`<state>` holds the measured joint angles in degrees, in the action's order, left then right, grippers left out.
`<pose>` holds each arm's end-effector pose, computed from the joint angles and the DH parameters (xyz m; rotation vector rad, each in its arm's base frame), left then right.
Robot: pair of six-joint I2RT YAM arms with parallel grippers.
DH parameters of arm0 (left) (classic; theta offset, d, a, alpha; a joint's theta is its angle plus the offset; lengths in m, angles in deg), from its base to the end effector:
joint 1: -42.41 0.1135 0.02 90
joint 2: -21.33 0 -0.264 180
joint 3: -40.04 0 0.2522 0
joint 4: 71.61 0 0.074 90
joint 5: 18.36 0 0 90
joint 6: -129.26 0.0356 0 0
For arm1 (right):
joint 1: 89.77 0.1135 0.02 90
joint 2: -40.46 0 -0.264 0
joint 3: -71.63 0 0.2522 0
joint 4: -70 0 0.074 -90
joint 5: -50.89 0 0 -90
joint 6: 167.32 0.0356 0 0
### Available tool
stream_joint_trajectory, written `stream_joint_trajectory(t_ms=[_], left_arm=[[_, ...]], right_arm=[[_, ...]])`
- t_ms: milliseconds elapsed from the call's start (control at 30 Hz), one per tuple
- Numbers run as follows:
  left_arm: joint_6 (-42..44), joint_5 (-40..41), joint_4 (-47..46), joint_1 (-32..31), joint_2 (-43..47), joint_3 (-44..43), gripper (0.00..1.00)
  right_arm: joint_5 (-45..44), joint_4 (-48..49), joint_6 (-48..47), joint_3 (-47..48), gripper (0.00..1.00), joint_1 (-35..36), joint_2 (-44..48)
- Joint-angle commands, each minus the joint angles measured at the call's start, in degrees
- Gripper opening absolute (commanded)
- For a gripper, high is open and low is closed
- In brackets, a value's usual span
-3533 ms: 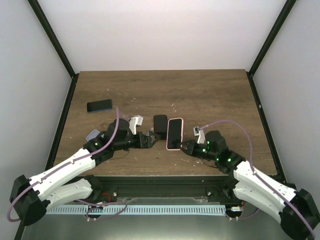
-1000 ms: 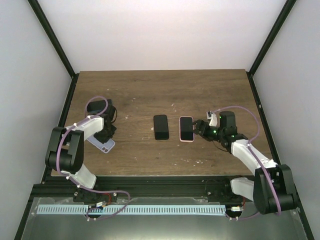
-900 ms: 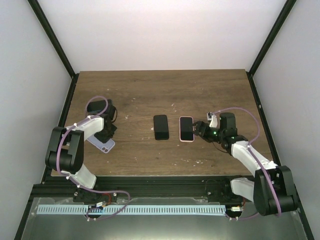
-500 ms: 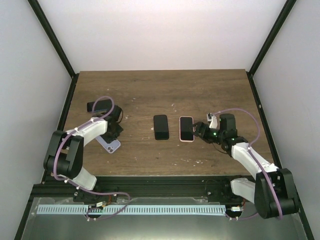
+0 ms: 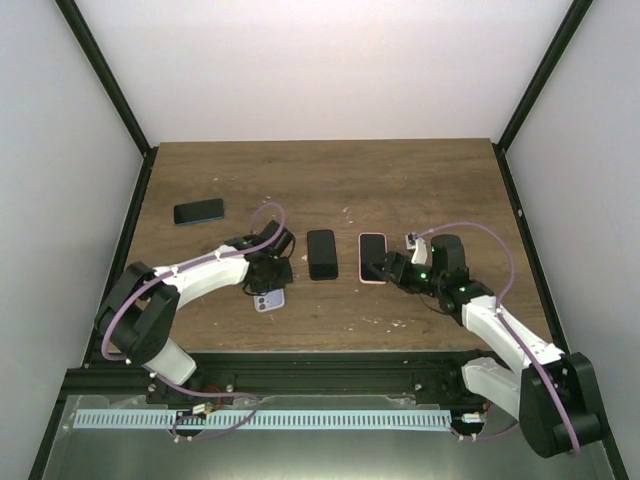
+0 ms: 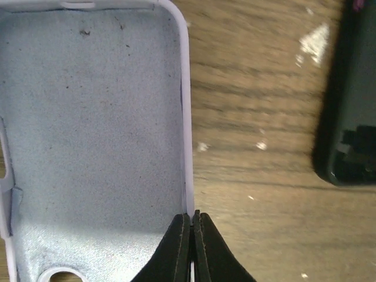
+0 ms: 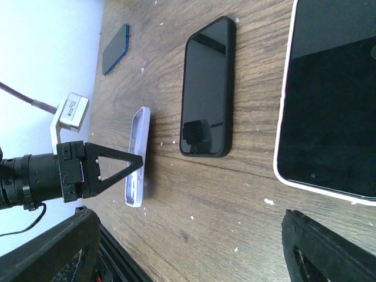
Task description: Put the phone into the phone case
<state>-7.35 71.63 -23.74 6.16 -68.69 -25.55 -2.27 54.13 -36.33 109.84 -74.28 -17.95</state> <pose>0.2282 -0.1674 0.1688 -0.2613 2.8833 -0.2985 0.1882 0.0743 0.1910 0.1279 2.3368 1.2325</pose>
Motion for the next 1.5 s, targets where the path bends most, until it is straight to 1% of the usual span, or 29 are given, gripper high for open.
stream_joint_trajectory(t_ms=[0, 100, 167, 233, 367, 467, 567, 700, 800, 900, 1000, 1100, 1233, 1467], left_arm=[[0.54, -3.59, -3.26, -1.46, -0.21, -0.04, 0.14], [0.34, -5.50, -5.66, -1.43, 1.68, 1.17, 0.40], [0.69, -4.48, -5.46, -1.33, 2.79, 1.09, 0.49], [1.22, -4.46, -4.78, -0.32, 3.35, 0.86, 0.51], [2.53, -8.53, -6.43, 4.57, 5.00, 3.79, 0.44], [3.89, -9.13, -7.16, 9.18, 7.48, 6.59, 0.41], [5.46, -9.47, -7.80, 13.25, 9.63, 9.15, 0.40], [6.96, -9.89, -8.68, 17.26, 10.56, 11.83, 0.38], [7.67, -10.22, -10.50, 18.46, 10.33, 13.19, 0.37], [8.18, -12.34, -13.21, 18.58, 9.43, 14.00, 0.37], [8.76, -13.67, -14.20, 18.74, 7.92, 14.07, 0.36], [9.23, -15.39, -16.42, 19.03, 7.09, 15.01, 0.35], [9.60, -16.14, -17.07, 19.41, 6.40, 15.34, 0.33], [10.32, -18.37, -19.29, 19.55, 5.24, 16.10, 0.27]], right_arm=[[-2.02, 0.16, 1.21, 0.20, 0.86, 2.44, 1.18], [-3.83, -0.64, 2.12, 0.70, 0.84, 5.00, 1.13], [-6.24, -0.91, 3.08, 1.26, 0.82, 7.41, 0.90], [-8.23, -0.88, 3.97, 2.07, 0.78, 10.24, 0.06], [-12.57, -1.76, 4.94, 5.83, 0.63, 16.82, -3.81], [-16.83, -2.35, 5.21, 9.19, 0.54, 21.94, -7.49], [-20.24, -2.37, 5.42, 12.63, 0.50, 26.84, -12.29], [-24.10, -2.84, 5.14, 18.63, 0.44, 32.63, -20.95], [-27.23, -4.67, 3.17, 25.07, 0.43, 36.84, -28.14], [-30.95, -8.12, 0.69, 32.80, 0.43, 40.14, -34.95], [-33.85, -11.57, -0.55, 38.55, 0.43, 41.67, -40.88], [-35.83, -14.16, -0.93, 42.04, 0.43, 41.95, -45.25], [-35.54, -13.43, -0.97, 42.94, 0.40, 41.99, -48.20], [-34.19, -13.59, -1.36, 44.70, 0.33, 42.21, -52.13]])
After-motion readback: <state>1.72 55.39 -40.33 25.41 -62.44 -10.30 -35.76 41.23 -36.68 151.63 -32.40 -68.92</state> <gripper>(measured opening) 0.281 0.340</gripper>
